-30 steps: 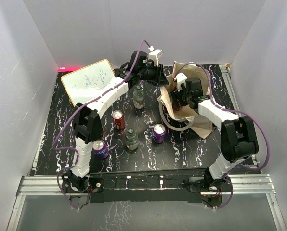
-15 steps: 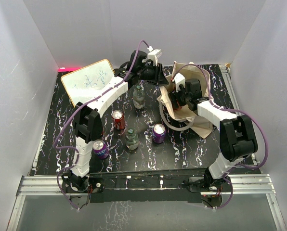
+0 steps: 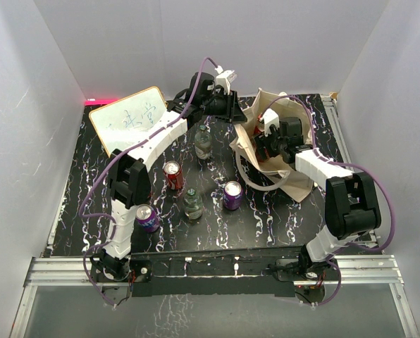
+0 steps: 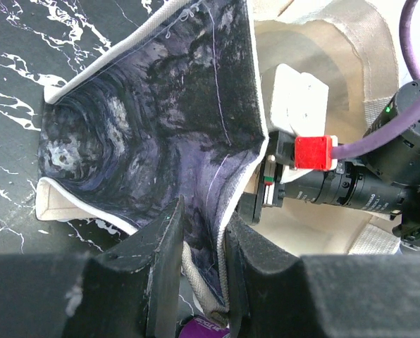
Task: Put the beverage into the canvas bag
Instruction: Place the drink in the canvas bag.
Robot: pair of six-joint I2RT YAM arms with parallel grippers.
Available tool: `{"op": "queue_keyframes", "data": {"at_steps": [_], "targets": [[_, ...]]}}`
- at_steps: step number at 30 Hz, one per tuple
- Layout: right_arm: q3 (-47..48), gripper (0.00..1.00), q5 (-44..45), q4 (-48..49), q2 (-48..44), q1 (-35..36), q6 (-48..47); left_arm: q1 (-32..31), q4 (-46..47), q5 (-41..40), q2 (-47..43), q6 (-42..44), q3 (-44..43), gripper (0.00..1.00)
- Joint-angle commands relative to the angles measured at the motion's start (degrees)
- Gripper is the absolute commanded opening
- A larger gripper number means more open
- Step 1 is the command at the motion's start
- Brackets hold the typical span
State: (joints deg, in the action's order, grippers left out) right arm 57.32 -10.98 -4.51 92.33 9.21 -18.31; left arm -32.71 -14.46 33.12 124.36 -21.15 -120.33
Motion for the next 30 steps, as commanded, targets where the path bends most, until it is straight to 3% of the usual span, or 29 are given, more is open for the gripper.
{"op": "queue_keyframes", "data": {"at_steps": [1, 9, 20, 30], "targets": [[1.2, 0.19, -2.8, -6.0, 3.7, -0.9, 5.3, 1.2, 1.9, 0.2, -0.3, -1.0, -2.3, 0.0], [4.5, 0.21, -5.8, -6.0, 7.3, -0.7, 10.7, 1.2, 2.4, 0.1, -0.3, -1.0, -2.3, 0.0], [-0.1, 0.23, -2.2, 0.9, 8.2, 1.6, 7.9, 1.2, 3.2, 0.2, -0.6, -3.0, -2.5, 0.0], [-6.3, 0.23, -9.5, 5.7, 3.8, 1.7, 3.8, 1.2, 3.6, -0.1, -0.5, -3.9, -2.8, 0.0]]}}
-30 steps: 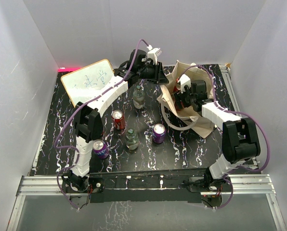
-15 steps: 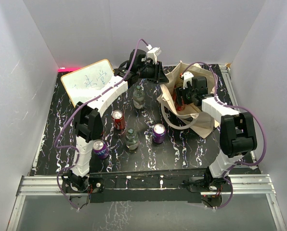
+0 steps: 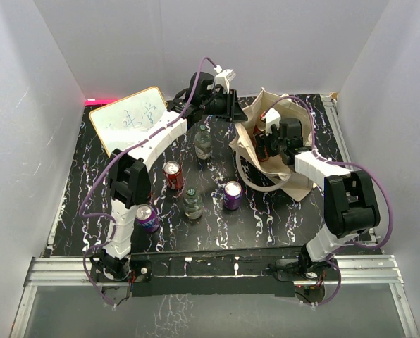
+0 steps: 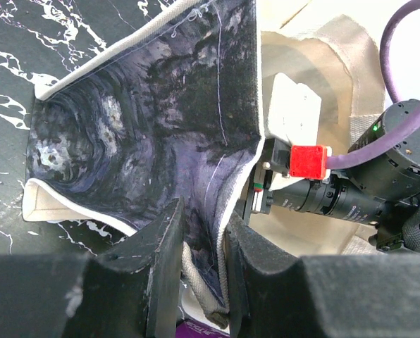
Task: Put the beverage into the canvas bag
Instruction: Place the drink in the canvas bag.
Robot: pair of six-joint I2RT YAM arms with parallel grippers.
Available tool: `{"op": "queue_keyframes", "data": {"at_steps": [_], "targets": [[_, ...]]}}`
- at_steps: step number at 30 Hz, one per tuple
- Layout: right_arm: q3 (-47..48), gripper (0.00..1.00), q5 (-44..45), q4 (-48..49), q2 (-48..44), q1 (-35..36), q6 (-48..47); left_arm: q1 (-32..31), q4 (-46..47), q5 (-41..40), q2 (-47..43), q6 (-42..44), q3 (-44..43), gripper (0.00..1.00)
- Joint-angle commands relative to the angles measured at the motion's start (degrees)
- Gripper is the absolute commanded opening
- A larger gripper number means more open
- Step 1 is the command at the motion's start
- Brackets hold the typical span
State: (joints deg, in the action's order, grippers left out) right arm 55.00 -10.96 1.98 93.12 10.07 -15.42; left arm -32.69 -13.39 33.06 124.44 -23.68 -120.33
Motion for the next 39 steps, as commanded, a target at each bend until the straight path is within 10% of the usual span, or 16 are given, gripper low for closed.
{"op": "queue_keyframes", "data": {"at_steps": [1, 21, 39], "targets": [[-4.1, 0.23, -9.4, -0.9, 3.2, 0.8, 0.9, 1.2, 2.6, 0.0, -0.5, -1.4, -3.0, 0.0], [0.7, 0.64, -7.3, -8.9, 6.5, -0.3, -1.2, 1.1, 3.1, -0.4, -0.6, -0.8, -3.5, 0.0], [2.3, 0.8, -8.1, -10.5, 5.2, -1.2, 0.1, 1.2, 3.4, -0.2, -0.4, -0.3, -3.7, 0.0]]}}
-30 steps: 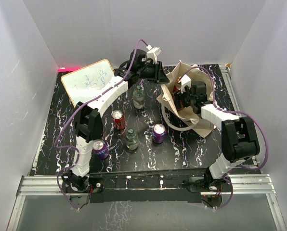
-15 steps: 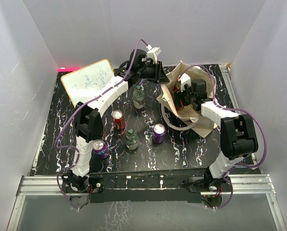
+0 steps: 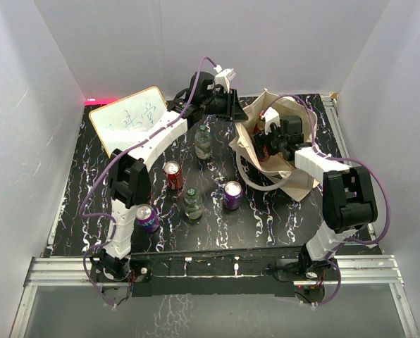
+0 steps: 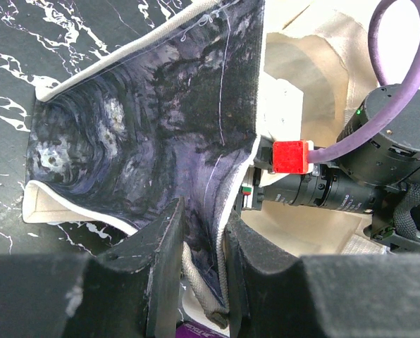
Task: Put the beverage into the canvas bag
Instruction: Place the drink in the canvas bag.
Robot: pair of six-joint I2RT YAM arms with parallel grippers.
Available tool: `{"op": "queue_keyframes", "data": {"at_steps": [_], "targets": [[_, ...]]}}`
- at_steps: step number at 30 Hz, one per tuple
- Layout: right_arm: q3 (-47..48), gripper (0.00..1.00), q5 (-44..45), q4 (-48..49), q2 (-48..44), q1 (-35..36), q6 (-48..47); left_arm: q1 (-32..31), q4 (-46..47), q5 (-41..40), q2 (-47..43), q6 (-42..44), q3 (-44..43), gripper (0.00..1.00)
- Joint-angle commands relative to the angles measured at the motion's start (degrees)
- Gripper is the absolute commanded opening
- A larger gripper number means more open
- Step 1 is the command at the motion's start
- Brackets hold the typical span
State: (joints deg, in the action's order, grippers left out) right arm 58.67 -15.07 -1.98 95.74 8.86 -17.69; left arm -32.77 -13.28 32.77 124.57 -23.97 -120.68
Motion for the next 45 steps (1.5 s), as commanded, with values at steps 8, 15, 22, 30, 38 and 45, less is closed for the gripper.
{"op": "queue_keyframes", "data": {"at_steps": [8, 15, 22, 30, 38, 45], "targets": [[1.1, 0.82, -4.3, -7.5, 1.9, -0.6, 5.8, 1.2, 3.9, 0.3, -0.3, -0.3, -3.6, 0.0], [3.1, 0.82, -4.8, -8.5, 1.7, -1.1, 8.2, 1.2, 4.2, 0.5, -0.3, -0.4, -3.5, 0.0], [4.1, 0.81, -6.1, -9.7, 1.9, -2.1, 9.3, 1.2, 4.5, 0.5, -0.5, -0.4, -3.3, 0.0], [4.8, 0.59, -5.4, -9.8, 2.4, -2.5, 9.6, 1.3, 4.6, 0.5, -0.6, -0.3, -3.2, 0.0], [2.0, 0.34, 0.0, -4.0, -1.7, -3.0, 8.7, 1.3, 4.8, 0.4, -0.7, -0.9, -3.3, 0.0], [0.3, 0.27, 3.1, -0.6, -3.7, -3.7, 7.4, 1.3, 4.6, 0.2, -1.4, -0.8, -2.9, 0.0]]}}
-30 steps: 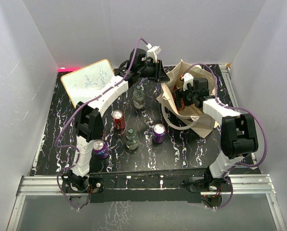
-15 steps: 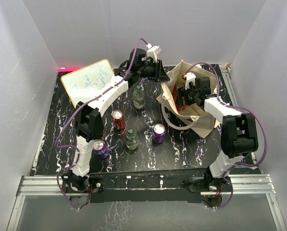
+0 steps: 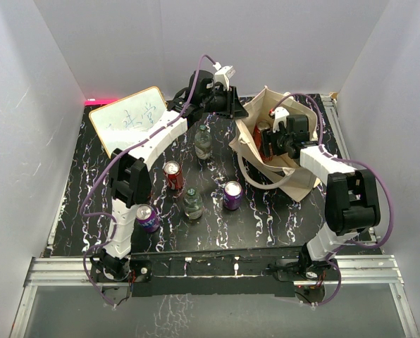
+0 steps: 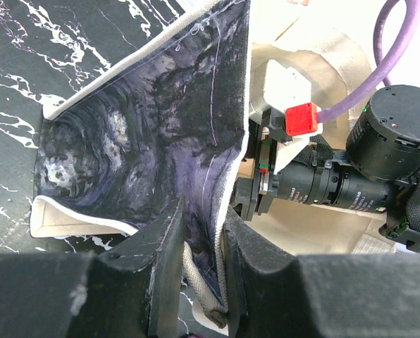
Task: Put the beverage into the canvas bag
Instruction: Place the drink in the canvas bag.
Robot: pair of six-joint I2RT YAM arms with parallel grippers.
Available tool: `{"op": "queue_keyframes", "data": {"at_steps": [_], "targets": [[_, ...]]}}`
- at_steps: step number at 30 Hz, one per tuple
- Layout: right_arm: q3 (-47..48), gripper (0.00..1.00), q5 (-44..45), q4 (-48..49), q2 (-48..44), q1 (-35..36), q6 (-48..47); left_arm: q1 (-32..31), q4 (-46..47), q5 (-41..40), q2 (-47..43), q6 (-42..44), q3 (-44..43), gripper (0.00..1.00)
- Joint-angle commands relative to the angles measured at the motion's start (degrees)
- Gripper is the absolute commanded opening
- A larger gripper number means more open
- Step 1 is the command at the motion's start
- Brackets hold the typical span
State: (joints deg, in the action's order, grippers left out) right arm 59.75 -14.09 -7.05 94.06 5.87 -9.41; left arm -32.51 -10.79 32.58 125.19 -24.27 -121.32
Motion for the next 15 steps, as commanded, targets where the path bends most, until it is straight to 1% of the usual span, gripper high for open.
{"op": "queue_keyframes", "data": {"at_steps": [1, 8, 15], "targets": [[-1.0, 0.26, 2.4, 4.8, -2.2, -0.8, -1.1, 1.0, 2.0, 0.3, -2.0, -0.5, -2.4, 0.0], [-2.2, 0.26, 7.4, 8.4, -2.2, -1.4, -1.9, 1.0, 2.0, 0.4, -2.1, -0.4, -2.4, 0.0], [-0.7, 0.26, 9.7, 10.3, 0.5, -1.6, -0.6, 1.0, 1.8, 0.4, -2.4, 0.0, -2.0, 0.0]]}}
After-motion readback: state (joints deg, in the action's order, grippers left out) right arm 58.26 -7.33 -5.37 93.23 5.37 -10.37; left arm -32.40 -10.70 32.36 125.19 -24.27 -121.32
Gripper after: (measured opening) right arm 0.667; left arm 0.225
